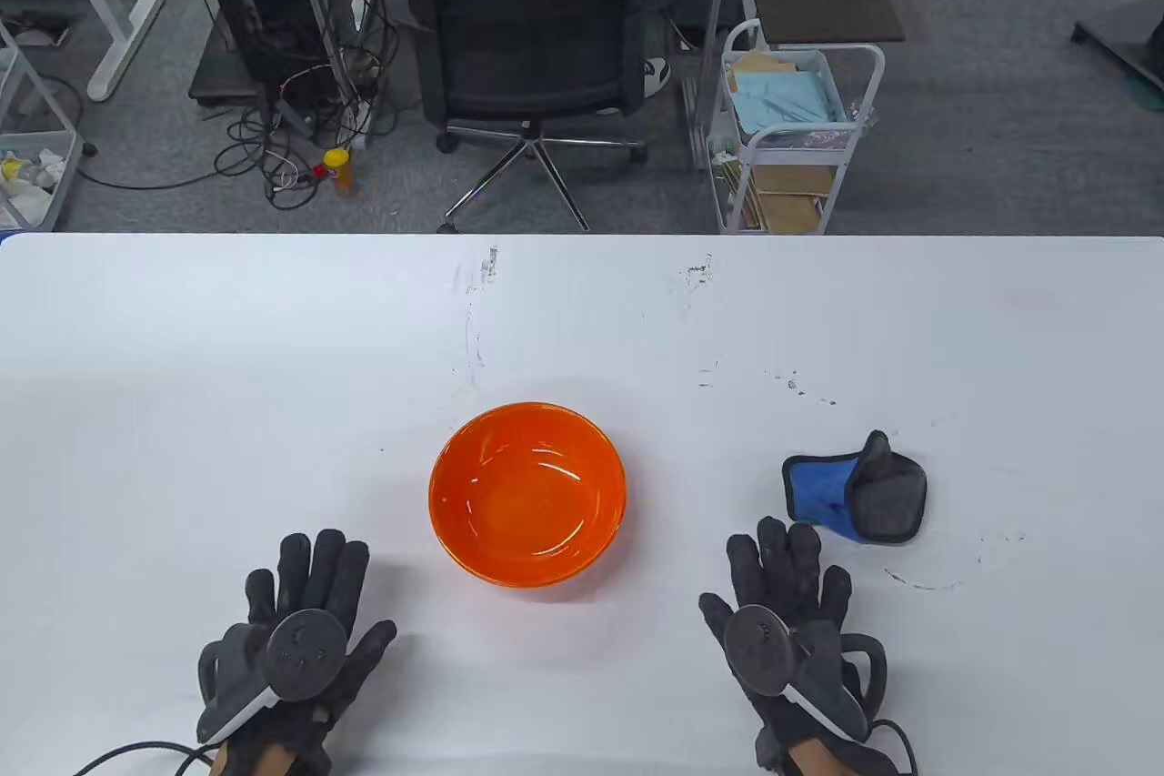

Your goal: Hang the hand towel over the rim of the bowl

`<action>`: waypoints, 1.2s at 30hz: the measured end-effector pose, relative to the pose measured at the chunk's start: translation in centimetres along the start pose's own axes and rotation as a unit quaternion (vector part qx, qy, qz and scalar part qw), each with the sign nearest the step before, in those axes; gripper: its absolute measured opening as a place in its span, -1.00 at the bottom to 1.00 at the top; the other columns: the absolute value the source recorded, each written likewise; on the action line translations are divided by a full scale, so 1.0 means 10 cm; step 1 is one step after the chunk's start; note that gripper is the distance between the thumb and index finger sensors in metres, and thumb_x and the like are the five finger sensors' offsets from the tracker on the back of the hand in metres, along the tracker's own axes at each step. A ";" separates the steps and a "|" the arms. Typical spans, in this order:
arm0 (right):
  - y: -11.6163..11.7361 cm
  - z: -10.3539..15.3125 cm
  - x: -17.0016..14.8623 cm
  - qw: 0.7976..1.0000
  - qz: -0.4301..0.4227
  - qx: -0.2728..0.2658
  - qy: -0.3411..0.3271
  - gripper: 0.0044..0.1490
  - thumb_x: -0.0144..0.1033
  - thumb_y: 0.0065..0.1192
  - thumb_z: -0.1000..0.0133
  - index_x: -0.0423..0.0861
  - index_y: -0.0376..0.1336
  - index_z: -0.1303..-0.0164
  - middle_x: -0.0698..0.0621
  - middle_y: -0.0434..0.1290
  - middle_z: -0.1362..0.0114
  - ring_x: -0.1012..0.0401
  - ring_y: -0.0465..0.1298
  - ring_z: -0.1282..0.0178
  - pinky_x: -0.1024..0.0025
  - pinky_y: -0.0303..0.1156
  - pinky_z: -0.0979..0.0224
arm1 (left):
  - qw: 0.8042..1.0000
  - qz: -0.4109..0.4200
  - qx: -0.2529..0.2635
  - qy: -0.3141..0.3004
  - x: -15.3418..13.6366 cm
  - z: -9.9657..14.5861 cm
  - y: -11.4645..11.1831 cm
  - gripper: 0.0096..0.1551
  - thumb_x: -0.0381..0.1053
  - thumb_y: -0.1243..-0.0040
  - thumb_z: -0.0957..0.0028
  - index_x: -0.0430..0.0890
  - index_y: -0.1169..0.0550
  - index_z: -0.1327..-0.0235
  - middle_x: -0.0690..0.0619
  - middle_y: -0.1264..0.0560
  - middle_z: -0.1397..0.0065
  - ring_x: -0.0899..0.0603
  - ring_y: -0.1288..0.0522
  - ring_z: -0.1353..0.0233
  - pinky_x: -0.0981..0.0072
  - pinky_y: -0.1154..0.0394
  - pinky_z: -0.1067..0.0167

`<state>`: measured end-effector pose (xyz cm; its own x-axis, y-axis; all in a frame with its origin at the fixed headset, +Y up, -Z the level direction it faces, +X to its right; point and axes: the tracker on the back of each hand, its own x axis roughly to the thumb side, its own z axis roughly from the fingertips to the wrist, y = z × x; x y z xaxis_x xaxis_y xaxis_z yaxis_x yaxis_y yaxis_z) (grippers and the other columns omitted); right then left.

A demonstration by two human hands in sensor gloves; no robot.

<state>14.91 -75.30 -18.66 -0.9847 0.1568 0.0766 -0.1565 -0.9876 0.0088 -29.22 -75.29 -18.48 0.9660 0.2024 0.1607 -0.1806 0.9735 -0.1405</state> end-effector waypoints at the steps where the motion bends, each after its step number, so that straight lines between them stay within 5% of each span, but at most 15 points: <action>1: 0.00 0.00 0.00 1.000 0.000 0.000 0.000 -0.09 0.12 -0.28 -0.35 -0.21 -0.19 -0.75 -0.29 -0.30 -0.76 -0.32 -0.36 -0.68 -0.52 -0.29 -0.46 | 1.000 0.001 0.000 -0.001 0.00 0.00 0.00 0.00 0.30 0.08 -0.22 -0.05 0.24 -0.64 -0.04 0.34 -0.71 -0.27 0.46 -0.60 -0.31 0.44 -0.36; 26: -0.07 0.03 -0.03 1.000 -0.008 -0.014 0.012 -0.07 0.12 -0.28 -0.35 -0.21 -0.26 -0.75 -0.31 -0.32 -0.75 -0.33 -0.37 -0.68 -0.53 -0.29 -0.46 | 1.000 0.003 -0.004 -0.015 0.02 -0.01 -0.01 -0.02 0.31 0.09 -0.23 -0.04 0.23 -0.64 -0.02 0.34 -0.72 -0.25 0.44 -0.62 -0.31 0.44 -0.37; 33: -0.45 0.05 -0.10 0.991 -0.034 -0.119 0.056 -0.06 0.13 -0.25 -0.35 -0.20 -0.25 -0.76 -0.29 -0.31 -0.77 -0.33 -0.34 -0.71 -0.55 -0.27 -0.48 | 1.000 0.010 0.008 -0.011 0.01 0.00 0.02 -0.03 0.30 0.08 -0.23 -0.04 0.20 -0.65 -0.02 0.30 -0.73 -0.25 0.42 -0.63 -0.31 0.43 -0.38; 36: -0.66 -0.08 -0.24 0.988 -0.007 -0.122 0.090 -0.04 0.15 -0.23 -0.35 -0.20 -0.26 -0.77 -0.28 -0.32 -0.77 -0.33 -0.34 -0.72 -0.56 -0.28 -0.48 | 1.000 0.011 0.009 -0.011 0.00 0.01 0.02 -0.04 0.29 0.07 -0.22 -0.04 0.19 -0.65 -0.02 0.29 -0.73 -0.25 0.40 -0.63 -0.31 0.42 -0.38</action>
<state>18.21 -69.17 -19.72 -0.9767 0.1896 -0.1005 -0.1621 -0.9587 -0.2338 -29.26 -75.11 -18.42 0.9576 0.2262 0.1786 -0.2056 0.9704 -0.1265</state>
